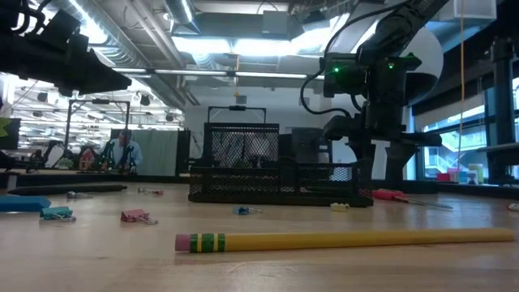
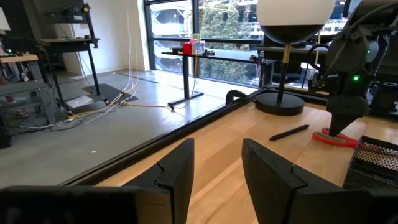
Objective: Pick and place office supplies into organizer
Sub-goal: Put the orange scissors into the black desk organizer
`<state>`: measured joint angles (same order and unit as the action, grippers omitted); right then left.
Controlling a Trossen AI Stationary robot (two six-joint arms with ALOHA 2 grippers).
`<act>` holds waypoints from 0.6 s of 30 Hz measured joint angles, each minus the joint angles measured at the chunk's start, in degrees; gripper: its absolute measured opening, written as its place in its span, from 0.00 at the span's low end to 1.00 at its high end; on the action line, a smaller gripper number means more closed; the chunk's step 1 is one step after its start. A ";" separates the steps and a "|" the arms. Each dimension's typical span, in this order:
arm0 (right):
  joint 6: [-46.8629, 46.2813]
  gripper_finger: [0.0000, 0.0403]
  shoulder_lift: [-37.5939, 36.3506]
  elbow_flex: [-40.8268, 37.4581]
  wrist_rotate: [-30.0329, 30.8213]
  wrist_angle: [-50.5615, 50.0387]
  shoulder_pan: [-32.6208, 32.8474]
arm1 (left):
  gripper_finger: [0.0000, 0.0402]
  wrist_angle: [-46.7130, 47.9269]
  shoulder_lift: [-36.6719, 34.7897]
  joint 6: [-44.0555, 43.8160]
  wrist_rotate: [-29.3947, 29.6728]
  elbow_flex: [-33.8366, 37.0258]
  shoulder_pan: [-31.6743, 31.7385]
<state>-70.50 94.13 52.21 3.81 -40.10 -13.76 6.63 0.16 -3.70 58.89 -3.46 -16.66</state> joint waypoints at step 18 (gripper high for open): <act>-0.43 0.43 3.04 0.00 0.29 0.36 0.02 | 0.32 0.00 0.00 0.00 0.02 0.00 0.02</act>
<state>-70.93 97.16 52.21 4.10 -39.74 -13.74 6.63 0.16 -3.70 58.92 -3.46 -16.64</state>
